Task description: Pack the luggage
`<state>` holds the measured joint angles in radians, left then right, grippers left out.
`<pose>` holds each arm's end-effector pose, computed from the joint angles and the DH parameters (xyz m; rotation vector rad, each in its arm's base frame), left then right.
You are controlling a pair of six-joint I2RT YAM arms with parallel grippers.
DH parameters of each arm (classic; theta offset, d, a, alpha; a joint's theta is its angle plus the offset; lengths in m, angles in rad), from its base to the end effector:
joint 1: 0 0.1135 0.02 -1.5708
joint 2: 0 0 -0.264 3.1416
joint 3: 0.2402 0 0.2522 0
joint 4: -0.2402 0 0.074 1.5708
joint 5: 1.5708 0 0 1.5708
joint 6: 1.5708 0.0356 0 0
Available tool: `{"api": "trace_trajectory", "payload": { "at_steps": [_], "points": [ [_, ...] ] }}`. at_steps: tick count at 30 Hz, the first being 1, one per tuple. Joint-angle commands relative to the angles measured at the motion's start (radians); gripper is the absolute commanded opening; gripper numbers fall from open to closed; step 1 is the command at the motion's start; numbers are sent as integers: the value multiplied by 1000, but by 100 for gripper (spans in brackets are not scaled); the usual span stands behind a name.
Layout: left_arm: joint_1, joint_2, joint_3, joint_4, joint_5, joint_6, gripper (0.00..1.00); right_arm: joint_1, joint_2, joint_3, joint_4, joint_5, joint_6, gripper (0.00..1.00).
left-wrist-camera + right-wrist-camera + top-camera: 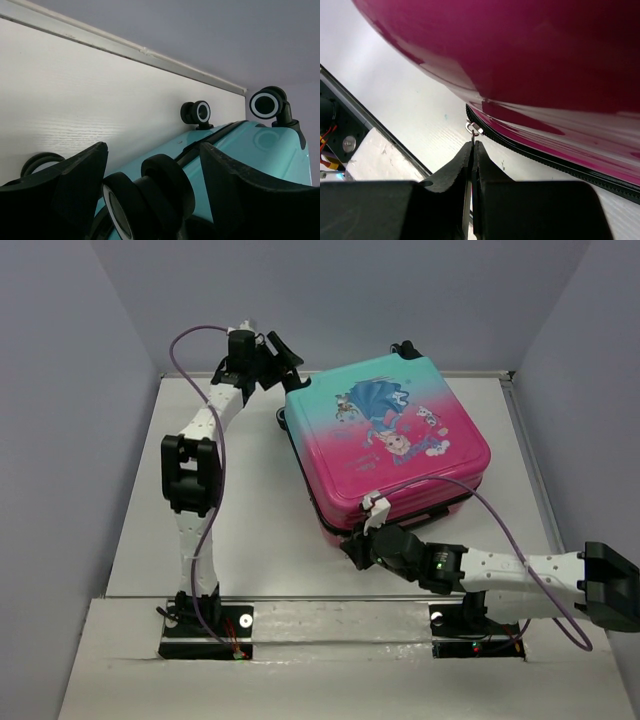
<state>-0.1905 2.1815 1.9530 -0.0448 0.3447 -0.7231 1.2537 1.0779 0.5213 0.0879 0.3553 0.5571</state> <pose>0.5153 -0.1116 0.3037 -0.2608 1.9194 -0.9423 0.0837 0.2152 0.2191 -0.4956 2.0393 0.7773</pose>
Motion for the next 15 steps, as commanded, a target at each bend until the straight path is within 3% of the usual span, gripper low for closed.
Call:
{"api": "trace_trajectory", "payload": {
  "at_steps": [1,7,11,15],
  "points": [
    [-30,-16,46,26,36,-44,83,-2,-42,-12,4,-16,29,7],
    [-61,67,191,-134,-42,-6,86,-16,-42,-17,-8,-19,32,7],
    [-61,9,98,-148,-194,21,94,-25,-41,-26,-8,-15,33,7],
    [-70,-26,52,-139,-237,14,90,-36,-39,-33,-8,-9,29,7]
  ]
}}
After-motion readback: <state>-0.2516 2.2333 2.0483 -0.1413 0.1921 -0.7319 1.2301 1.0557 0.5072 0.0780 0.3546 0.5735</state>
